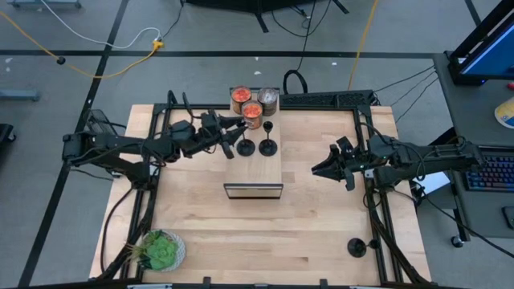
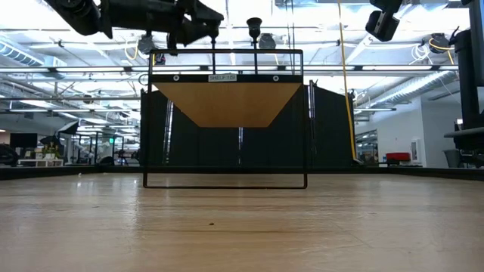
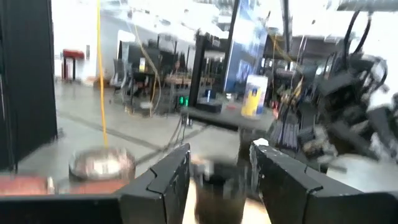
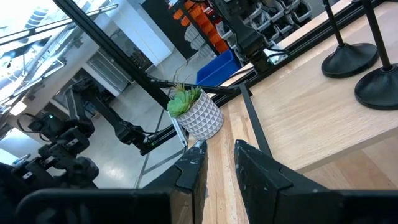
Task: Pick & Place candle stick holders
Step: Put the black candle holder on the shelf
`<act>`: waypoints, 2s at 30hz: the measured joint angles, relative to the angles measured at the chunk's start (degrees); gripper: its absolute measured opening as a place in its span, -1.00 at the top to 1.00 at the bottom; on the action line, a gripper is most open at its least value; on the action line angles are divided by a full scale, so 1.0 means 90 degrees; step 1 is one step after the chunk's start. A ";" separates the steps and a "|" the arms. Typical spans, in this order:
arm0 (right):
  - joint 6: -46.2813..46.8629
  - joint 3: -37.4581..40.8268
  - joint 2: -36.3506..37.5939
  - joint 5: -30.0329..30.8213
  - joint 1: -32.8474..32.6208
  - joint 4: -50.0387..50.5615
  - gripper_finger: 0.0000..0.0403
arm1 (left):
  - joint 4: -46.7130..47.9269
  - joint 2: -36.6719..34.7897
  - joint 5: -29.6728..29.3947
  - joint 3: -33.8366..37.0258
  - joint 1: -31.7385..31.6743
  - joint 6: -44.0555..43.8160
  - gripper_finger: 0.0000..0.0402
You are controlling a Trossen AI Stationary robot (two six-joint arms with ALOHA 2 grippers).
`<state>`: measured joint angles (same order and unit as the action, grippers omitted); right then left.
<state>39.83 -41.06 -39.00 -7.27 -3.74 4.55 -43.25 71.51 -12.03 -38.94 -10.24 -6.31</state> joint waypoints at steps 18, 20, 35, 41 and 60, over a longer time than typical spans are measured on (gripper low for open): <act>0.0000 0.0002 -0.0001 -0.0002 -0.0001 -0.0001 0.64 | 0.0193 -0.1093 0.0123 -0.0027 0.0027 0.0076 0.13; 0.0000 0.0002 -0.0002 -0.0002 -0.0001 -0.0001 0.64 | 0.0534 -0.1351 0.0128 -0.0029 0.0027 -0.0011 0.13; -0.0041 0.0002 -0.0014 -0.0002 -0.0001 -0.0001 0.64 | 0.4146 -0.2915 0.0175 -0.0029 0.0029 -0.1986 0.13; -0.0170 0.0002 -0.0025 -0.0039 -0.0001 -0.0001 0.64 | 0.4955 -0.3096 0.0186 -0.0029 0.0029 -0.2799 0.13; -0.1183 -0.0012 0.0066 -0.0376 -0.0237 -0.0121 0.64 | 0.4635 -0.4191 -0.0056 0.0990 0.1862 -0.1686 0.13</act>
<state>29.19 -41.16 -38.41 -10.65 -5.87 3.46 -1.53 33.78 -12.53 -30.03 6.52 -21.48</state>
